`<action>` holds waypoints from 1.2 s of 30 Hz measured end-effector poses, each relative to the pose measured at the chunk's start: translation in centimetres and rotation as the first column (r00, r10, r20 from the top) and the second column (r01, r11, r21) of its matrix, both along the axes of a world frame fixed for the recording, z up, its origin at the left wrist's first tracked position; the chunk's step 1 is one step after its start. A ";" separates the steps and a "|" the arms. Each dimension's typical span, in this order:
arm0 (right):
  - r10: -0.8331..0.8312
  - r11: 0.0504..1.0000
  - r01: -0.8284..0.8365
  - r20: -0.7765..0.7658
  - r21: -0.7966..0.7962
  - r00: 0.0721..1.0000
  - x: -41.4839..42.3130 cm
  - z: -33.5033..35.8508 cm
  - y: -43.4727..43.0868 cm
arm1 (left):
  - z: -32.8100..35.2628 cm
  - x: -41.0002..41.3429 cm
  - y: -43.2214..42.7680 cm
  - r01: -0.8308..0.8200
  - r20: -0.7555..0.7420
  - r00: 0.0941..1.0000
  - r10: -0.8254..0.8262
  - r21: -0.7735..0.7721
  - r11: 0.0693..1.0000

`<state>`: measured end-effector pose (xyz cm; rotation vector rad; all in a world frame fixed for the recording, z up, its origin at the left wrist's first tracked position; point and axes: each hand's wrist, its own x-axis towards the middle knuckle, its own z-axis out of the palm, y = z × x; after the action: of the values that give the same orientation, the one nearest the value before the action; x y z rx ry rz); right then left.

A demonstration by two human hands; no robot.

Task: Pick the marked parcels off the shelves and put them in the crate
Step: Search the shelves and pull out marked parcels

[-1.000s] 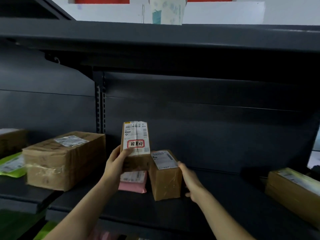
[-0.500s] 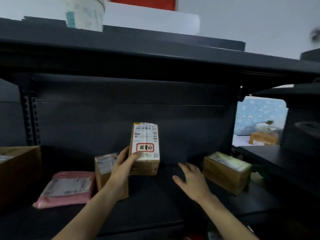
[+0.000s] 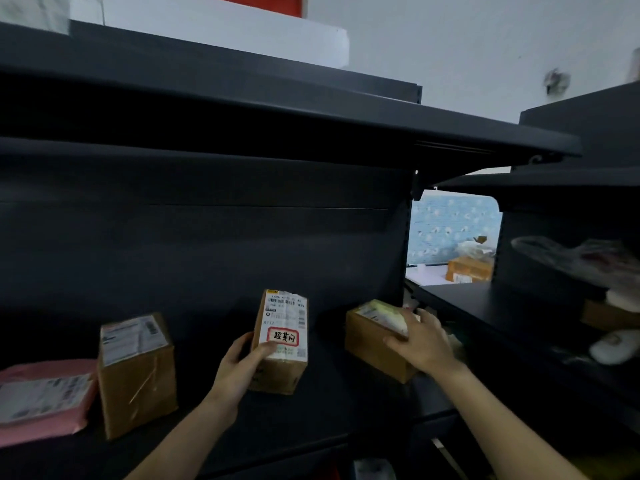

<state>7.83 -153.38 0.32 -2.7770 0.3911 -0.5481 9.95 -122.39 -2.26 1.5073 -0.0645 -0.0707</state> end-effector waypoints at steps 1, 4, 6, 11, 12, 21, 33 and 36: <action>0.005 0.999 -0.002 -0.059 0.048 0.998 0.2 0.2 -0.9 | 0.0 0.0 -0.2 0.003 -0.007 1.000 -0.003 0.008 1.000; 0.036 0.989 -0.004 -0.209 0.151 0.977 0.9 0.6 -2.9 | -0.1 -0.1 -0.6 -0.001 -0.025 1.000 0.001 0.021 1.000; 0.062 0.982 -0.018 -0.231 0.186 0.971 1.2 0.3 -3.3 | -0.2 -0.2 -0.7 -0.014 -0.038 0.999 0.015 0.033 0.999; 0.116 0.976 -0.102 -0.059 0.194 0.992 0.9 -1.3 -0.5 | -0.5 -0.2 -0.7 -0.060 -0.054 0.997 0.061 0.010 0.998; 0.130 0.975 -0.124 -0.020 0.185 0.991 0.8 -1.6 0.4 | -0.5 -0.3 -0.8 -0.066 -0.055 0.996 0.067 0.006 0.998; 0.021 1.000 -0.022 0.103 0.010 0.994 0.8 -2.9 7.5 | 0.0 -1.6 -0.4 -0.093 -0.036 0.995 0.093 -0.001 0.996; 0.069 0.988 -0.049 0.130 -0.150 0.989 -2.2 -4.7 10.0 | -0.9 -4.7 2.0 -0.122 -0.028 0.992 0.121 -0.066 0.990; 0.082 0.989 -0.064 0.132 -0.137 0.988 -4.0 -5.3 10.6 | -1.1 -5.8 2.6 -0.097 -0.008 0.995 0.097 -0.083 0.992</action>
<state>3.87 -142.76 -4.97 -2.8436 0.2289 -0.7683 4.14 -119.81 -3.37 1.4248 0.0094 0.0067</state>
